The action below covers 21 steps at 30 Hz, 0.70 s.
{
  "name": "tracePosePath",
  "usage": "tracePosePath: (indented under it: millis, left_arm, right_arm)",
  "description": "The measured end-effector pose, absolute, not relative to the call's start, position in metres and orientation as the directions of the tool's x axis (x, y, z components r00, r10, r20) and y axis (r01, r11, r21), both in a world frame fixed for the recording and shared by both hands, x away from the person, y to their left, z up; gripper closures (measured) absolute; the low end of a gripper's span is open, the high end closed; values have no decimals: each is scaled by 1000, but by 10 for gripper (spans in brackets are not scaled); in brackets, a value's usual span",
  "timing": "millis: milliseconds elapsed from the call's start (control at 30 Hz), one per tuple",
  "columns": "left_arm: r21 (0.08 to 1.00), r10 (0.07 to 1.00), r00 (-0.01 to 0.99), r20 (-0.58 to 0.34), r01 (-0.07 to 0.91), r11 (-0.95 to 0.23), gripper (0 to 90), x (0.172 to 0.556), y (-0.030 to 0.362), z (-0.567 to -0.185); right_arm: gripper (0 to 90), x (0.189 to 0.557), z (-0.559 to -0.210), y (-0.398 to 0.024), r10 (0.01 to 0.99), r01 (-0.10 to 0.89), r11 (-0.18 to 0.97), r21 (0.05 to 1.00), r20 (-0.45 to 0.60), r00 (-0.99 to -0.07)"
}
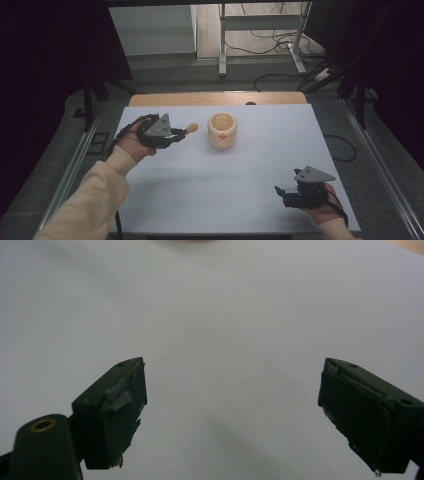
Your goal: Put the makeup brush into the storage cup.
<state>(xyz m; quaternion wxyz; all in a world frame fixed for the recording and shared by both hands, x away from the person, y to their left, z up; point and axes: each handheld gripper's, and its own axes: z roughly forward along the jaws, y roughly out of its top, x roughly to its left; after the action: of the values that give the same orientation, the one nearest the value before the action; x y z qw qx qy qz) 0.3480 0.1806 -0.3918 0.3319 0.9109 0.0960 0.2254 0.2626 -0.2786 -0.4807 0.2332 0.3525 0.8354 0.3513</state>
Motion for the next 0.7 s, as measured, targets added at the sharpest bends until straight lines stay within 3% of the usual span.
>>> tracePosePath:
  millis: [700]
  left_arm:
    - [697, 379, 870, 315, 59, -715, 786, 338, 186, -386]
  right_arm:
    - [125, 262, -477, -271, 748, 421, 470, 776, -97, -657]
